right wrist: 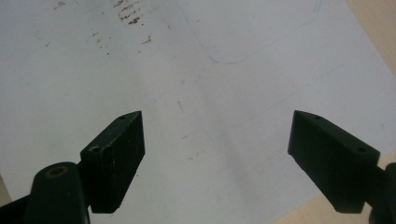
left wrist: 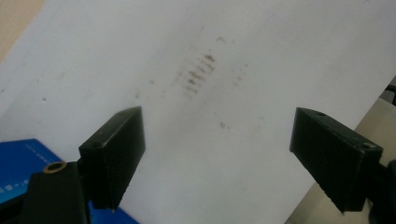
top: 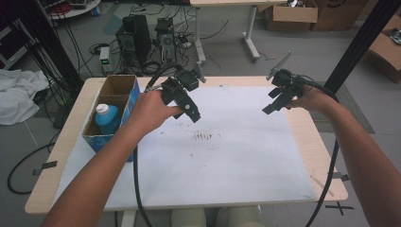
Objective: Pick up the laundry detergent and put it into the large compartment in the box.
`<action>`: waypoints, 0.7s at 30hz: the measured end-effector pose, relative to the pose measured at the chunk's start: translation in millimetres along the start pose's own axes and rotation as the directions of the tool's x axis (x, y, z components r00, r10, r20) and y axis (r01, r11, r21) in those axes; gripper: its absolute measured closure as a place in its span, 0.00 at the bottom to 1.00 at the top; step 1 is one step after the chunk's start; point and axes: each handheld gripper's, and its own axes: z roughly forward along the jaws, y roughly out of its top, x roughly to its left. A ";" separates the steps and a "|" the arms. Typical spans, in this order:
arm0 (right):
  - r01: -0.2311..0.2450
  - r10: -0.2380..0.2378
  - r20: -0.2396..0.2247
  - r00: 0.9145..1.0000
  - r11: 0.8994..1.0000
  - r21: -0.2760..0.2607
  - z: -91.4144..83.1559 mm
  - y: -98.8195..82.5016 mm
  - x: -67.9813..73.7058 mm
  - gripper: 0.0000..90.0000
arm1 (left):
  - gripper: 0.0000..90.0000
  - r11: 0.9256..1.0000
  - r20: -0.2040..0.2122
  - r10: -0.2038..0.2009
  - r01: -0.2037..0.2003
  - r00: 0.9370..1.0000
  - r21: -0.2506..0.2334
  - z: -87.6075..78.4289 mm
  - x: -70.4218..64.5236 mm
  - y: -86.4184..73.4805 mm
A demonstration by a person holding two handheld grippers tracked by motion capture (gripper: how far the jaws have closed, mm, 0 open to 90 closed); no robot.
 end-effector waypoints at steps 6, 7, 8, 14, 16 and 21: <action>0.002 -0.002 -0.003 1.000 1.000 -0.001 1.7 0.4 -1.4 0.21 | 0.21 0.998 0.009 0.062 -0.062 0.998 0.011 7.7 -9.4 8.5; 0.001 -0.001 -0.004 1.000 1.000 -0.001 1.7 0.7 -1.7 0.21 | 0.21 0.996 0.010 0.083 -0.083 0.996 0.008 9.9 -12.2 10.4; 0.002 -0.002 -0.004 1.000 1.000 -0.003 1.9 0.9 -2.1 0.21 | 0.21 0.996 0.010 0.083 -0.083 0.996 0.008 9.9 -12.2 10.4; 0.007 -0.007 -0.004 1.000 1.000 0.001 3.3 2.0 -2.2 0.21 | 0.21 0.995 0.009 0.102 -0.102 0.995 0.008 15.8 -14.2 12.5; 0.005 -0.005 -0.003 1.000 1.000 0.000 3.5 2.0 -1.9 0.21 | 0.21 0.994 0.013 0.106 -0.106 0.994 0.007 17.8 -15.0 12.1; 0.008 -0.008 -0.003 1.000 1.000 0.001 4.0 3.0 -1.5 0.21 | 0.21 0.993 0.012 0.113 -0.113 0.994 0.014 20.8 -16.5 12.5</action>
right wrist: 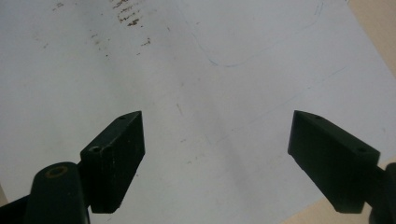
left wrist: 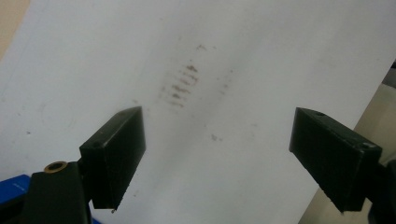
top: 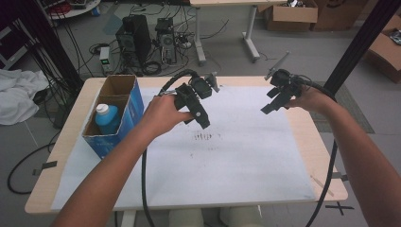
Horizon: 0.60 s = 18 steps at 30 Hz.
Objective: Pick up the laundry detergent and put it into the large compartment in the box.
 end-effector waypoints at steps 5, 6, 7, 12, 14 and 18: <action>0.000 0.000 -0.001 1.000 1.000 0.000 0.3 0.0 0.6 0.21 | 0.21 1.000 0.001 0.001 -0.001 1.000 0.003 1.4 0.2 -1.2; -0.001 0.001 0.001 1.000 1.000 0.000 -0.2 -0.1 0.3 0.21 | 0.21 1.000 0.002 0.001 -0.001 1.000 0.003 1.7 0.6 -1.8; -0.001 0.001 0.001 1.000 1.000 0.000 -0.1 -0.1 0.1 0.21 | 0.21 1.000 0.002 0.001 -0.001 1.000 0.003 1.7 0.6 -1.8; 0.002 -0.002 -0.001 1.000 1.000 0.002 1.2 0.9 1.1 0.21 | 0.21 1.000 0.001 -0.004 0.004 1.000 0.004 2.2 1.3 -3.0; 0.002 -0.002 0.000 1.000 1.000 0.002 1.1 1.1 1.2 0.21 | 0.22 1.000 0.001 -0.006 0.006 1.000 0.004 2.1 1.4 -3.1; 0.000 0.000 0.001 1.000 1.000 0.001 0.9 1.2 1.9 0.21 | 0.22 1.000 -0.001 -0.011 0.011 1.000 0.003 1.7 2.7 -3.9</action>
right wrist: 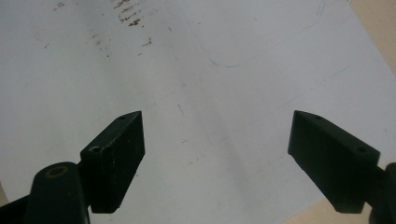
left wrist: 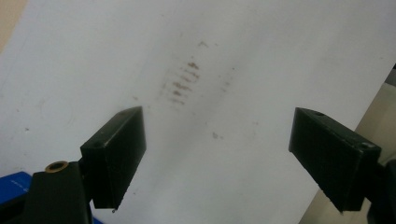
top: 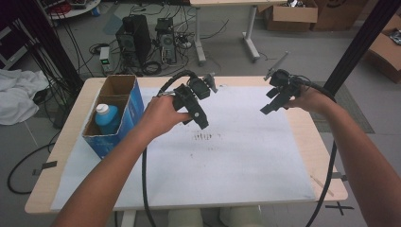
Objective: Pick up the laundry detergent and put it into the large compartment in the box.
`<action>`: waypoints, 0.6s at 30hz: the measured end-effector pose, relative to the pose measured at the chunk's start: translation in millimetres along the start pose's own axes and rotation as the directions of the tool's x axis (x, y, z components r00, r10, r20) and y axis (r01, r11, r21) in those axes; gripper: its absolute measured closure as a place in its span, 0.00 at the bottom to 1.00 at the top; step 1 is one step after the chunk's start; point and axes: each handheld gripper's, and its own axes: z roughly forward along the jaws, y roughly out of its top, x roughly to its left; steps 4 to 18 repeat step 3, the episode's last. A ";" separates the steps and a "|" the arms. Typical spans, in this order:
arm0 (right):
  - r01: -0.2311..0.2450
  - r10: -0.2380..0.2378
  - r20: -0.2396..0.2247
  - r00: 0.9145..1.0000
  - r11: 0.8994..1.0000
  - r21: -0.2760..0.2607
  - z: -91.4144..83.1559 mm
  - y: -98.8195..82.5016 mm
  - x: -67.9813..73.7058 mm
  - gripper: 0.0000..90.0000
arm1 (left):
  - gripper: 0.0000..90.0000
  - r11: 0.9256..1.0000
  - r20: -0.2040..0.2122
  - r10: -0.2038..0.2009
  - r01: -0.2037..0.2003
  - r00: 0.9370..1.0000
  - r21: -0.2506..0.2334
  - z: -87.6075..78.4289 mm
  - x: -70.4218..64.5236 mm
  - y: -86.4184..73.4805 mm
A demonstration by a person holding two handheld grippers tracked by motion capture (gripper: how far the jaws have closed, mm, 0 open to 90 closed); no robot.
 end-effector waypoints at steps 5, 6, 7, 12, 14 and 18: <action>0.000 0.000 -0.001 1.000 1.000 0.001 -0.2 -0.3 0.3 0.21 | 0.22 1.000 0.000 -0.004 0.004 1.000 -0.003 0.0 0.3 -0.2; 0.000 0.000 -0.001 1.000 1.000 0.001 -0.2 -0.3 0.3 0.21 | 0.22 1.000 0.000 -0.004 0.004 1.000 -0.003 0.0 0.3 -0.2; 0.000 0.000 -0.001 1.000 1.000 0.001 -0.2 -0.3 0.3 0.21 | 0.22 1.000 0.000 -0.004 0.004 1.000 -0.003 0.0 0.3 -0.2; 0.000 0.000 -0.001 1.000 1.000 0.001 -0.2 -0.3 0.3 0.21 | 0.22 1.000 0.000 -0.004 0.004 1.000 -0.003 0.0 0.3 -0.2; 0.000 0.000 -0.001 1.000 1.000 0.001 -0.2 -0.3 0.3 0.21 | 0.22 1.000 0.000 -0.004 0.004 1.000 -0.003 0.0 0.3 -0.2; 0.000 0.000 -0.001 1.000 1.000 0.001 -0.2 -0.3 0.3 0.21 | 0.22 1.000 0.000 -0.004 0.004 1.000 -0.003 0.0 0.3 -0.2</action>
